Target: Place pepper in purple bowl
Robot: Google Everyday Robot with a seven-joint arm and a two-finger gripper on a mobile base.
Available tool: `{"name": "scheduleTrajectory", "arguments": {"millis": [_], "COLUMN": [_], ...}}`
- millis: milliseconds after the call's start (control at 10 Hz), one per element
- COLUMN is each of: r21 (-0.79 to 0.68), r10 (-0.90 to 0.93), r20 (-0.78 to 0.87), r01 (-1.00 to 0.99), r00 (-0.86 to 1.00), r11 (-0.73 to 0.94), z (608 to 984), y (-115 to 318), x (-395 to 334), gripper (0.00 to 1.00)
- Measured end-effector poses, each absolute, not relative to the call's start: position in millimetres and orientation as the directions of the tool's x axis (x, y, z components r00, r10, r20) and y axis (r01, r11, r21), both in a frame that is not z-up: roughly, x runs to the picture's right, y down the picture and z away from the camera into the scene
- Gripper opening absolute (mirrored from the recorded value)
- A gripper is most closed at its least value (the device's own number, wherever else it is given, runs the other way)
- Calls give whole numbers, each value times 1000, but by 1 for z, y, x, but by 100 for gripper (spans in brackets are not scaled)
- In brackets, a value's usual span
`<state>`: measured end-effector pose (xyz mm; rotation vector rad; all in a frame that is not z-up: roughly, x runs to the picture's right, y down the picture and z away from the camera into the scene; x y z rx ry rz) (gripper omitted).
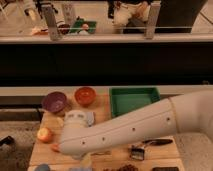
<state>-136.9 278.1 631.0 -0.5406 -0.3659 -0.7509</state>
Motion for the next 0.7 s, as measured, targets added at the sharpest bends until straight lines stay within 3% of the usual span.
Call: {"name": "scheduleTrajectory", "arguments": {"millis": [700], "r21": [-369], "r10": [-465], "r20": [498], "r01": [663], "r00": [733], "r11": [651], "z": [654], "y": [271], "x": [-165], "gripper": [80]}}
